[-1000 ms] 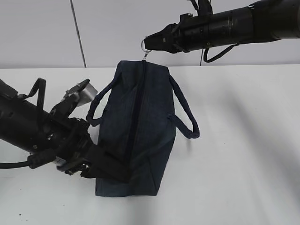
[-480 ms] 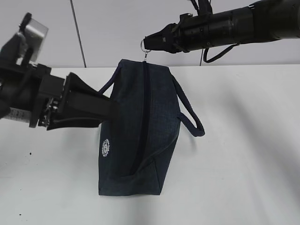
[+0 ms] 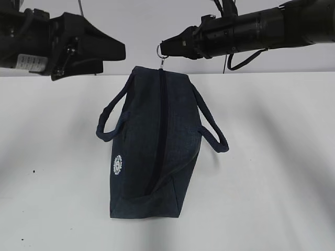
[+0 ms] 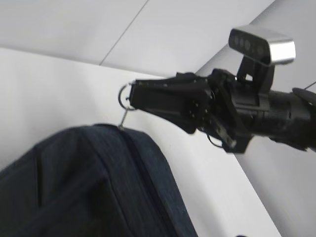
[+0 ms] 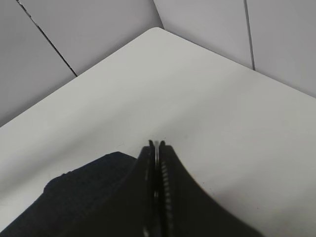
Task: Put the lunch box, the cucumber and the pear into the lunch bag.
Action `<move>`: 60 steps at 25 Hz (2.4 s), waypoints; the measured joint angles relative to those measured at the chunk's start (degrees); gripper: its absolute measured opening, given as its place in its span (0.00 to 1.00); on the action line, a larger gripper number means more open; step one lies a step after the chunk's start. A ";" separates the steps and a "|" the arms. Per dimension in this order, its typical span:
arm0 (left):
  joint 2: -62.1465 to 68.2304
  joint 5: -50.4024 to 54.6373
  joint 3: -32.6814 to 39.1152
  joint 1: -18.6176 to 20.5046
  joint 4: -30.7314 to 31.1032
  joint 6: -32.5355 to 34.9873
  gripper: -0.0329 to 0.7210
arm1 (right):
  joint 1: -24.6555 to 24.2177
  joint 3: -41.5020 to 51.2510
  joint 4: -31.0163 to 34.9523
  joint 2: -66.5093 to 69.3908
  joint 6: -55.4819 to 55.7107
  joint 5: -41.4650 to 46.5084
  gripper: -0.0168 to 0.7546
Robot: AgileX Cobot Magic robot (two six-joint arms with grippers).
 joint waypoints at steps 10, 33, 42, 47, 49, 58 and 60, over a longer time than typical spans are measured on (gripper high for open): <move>14.72 -0.60 -9.88 0.00 1.88 -0.18 0.65 | 0.00 -0.06 0.00 0.00 0.12 0.13 0.03; 20.82 3.03 -10.68 0.04 0.78 0.70 0.05 | 0.00 -0.13 -0.25 0.11 0.25 0.27 0.03; 20.82 9.94 -10.80 0.50 0.78 3.86 0.05 | 0.00 -2.63 -2.39 3.00 0.89 0.47 0.03; 20.82 13.49 -10.80 2.03 0.78 4.59 0.05 | -1.00 -3.30 -3.11 3.11 1.46 2.64 0.03; 20.82 14.76 -10.80 3.09 0.66 4.71 0.05 | -1.88 -3.33 -3.32 3.11 1.47 4.55 0.03; 21.06 20.50 -10.87 4.42 -2.09 6.22 0.05 | -3.03 -3.95 -5.42 3.52 1.57 8.02 0.03; 21.54 21.76 -11.72 4.49 -2.01 6.22 0.05 | -3.09 -3.95 -5.57 3.56 1.69 8.02 0.03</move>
